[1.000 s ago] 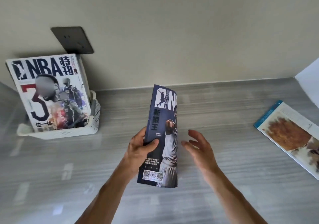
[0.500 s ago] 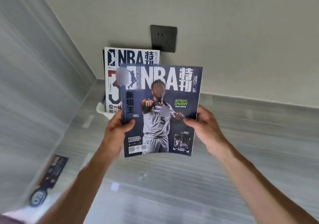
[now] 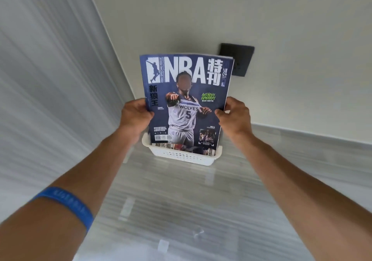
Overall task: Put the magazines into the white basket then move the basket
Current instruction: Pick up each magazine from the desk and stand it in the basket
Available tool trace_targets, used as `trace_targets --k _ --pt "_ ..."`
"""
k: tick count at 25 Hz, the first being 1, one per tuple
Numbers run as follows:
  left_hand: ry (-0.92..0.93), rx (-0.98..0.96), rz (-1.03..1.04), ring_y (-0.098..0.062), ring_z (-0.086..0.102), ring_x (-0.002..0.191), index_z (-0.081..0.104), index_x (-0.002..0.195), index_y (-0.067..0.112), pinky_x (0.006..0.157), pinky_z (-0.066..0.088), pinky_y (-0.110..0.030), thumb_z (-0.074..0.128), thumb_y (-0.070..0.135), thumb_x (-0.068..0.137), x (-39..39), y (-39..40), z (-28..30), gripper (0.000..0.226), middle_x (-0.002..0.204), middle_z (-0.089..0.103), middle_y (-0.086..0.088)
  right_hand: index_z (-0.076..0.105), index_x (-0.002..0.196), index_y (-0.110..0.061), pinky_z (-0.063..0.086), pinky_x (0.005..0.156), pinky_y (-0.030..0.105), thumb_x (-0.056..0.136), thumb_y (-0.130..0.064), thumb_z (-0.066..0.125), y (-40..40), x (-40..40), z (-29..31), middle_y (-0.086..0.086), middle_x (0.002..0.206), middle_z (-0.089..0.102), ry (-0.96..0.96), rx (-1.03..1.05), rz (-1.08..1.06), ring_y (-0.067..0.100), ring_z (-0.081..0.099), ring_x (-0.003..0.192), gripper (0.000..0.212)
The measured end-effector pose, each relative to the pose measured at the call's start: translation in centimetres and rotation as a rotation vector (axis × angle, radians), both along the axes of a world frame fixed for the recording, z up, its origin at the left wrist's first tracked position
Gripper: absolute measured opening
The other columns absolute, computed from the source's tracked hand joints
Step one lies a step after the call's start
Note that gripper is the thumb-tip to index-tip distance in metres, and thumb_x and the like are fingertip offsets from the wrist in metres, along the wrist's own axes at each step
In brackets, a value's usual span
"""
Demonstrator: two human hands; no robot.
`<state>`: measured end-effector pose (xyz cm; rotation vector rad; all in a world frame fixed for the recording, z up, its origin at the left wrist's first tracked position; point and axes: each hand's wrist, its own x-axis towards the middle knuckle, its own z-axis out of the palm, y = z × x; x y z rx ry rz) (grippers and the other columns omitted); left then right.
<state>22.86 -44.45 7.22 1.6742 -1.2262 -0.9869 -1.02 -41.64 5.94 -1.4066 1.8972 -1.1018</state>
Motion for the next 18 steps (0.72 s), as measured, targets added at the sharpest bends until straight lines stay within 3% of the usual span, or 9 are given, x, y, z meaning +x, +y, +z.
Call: trace_targets --k 2,4,8,10,12,15,18 --pt "0.009 0.051 -0.004 -0.018 0.068 0.078 0.07 0.081 0.03 0.072 0.062 -0.036 0.06 -0.012 0.085 0.8 -0.6 -1.7 0.044 0.086 0.072 0.001 0.061 0.073 -0.018 0.059 0.068 0.045 0.084 -0.011 0.067 0.0 0.2 -1.5 -0.003 0.07 0.065 0.007 0.043 -0.014 0.029 0.069 0.07 0.013" --pt "0.005 0.053 -0.03 -0.023 0.065 0.078 0.068 0.077 0.028 0.079 0.059 -0.049 0.063 -0.009 0.085 0.9 -0.9 -2.6 0.038 0.087 0.072 -0.008 0.054 0.065 -0.024 0.058 0.065 0.041 0.084 -0.012 0.066 -0.3 0.0 -2.5 -0.006 0.064 0.06 0.003 0.086 -0.041 0.029 0.069 0.069 0.026" --pt "-0.234 0.066 -0.025 -0.029 0.071 0.079 0.07 0.084 0.023 0.079 0.06 -0.045 0.063 0.0 0.081 0.3 -2.5 -3.8 0.024 0.089 0.075 -0.008 0.062 0.081 -0.012 0.049 0.068 0.033 0.085 -0.007 0.057 -0.8 -0.7 -3.5 0.01 0.082 0.068 0.122 0.171 -0.033 0.032 0.065 0.082 0.009" --pt "-0.365 0.129 0.031 -0.031 0.069 0.095 0.068 0.105 0.019 0.087 0.056 -0.04 0.059 0.001 0.08 -0.4 -2.0 -3.7 0.032 0.109 0.073 -0.011 0.063 0.108 -0.011 0.053 0.08 0.036 0.086 -0.008 0.056 -0.5 -0.8 -3.8 0.01 0.103 0.07 0.108 0.157 -0.001 0.031 0.066 0.093 0.023" --pt "-0.443 0.08 0.066 -0.032 0.061 0.109 0.058 0.123 0.016 0.089 0.048 -0.035 0.059 0.005 0.081 -1.4 -0.1 -3.9 0.044 0.123 0.063 -0.011 0.053 0.129 -0.014 0.054 0.088 0.041 0.088 -0.012 0.06 0.8 -1.1 -4.0 0.006 0.122 0.064 0.035 0.136 -0.006 0.026 0.066 0.099 0.042" --pt "-0.438 -0.206 -0.12 -0.029 0.052 0.122 0.049 0.136 0.015 0.1 0.042 -0.036 0.062 0.004 0.08 -5.5 5.2 -4.1 0.058 0.134 0.055 -0.009 0.055 0.128 -0.018 0.056 0.072 0.031 0.089 -0.011 0.062 5.6 -3.2 -4.4 -0.002 0.123 0.062 -0.173 0.107 -0.111 0.019 0.066 0.095 0.04" --pt "-0.432 -0.268 -0.438 -0.023 0.037 0.14 0.036 0.149 0.015 0.115 0.025 -0.029 0.062 0.007 0.084 -11.5 11.0 -4.9 0.071 0.152 0.042 -0.007 0.056 0.127 -0.02 0.05 0.08 0.026 0.09 -0.013 0.061 13.0 -7.2 -5.9 -0.008 0.121 0.061 -0.175 0.166 -0.181 0.018 0.064 0.102 0.038"
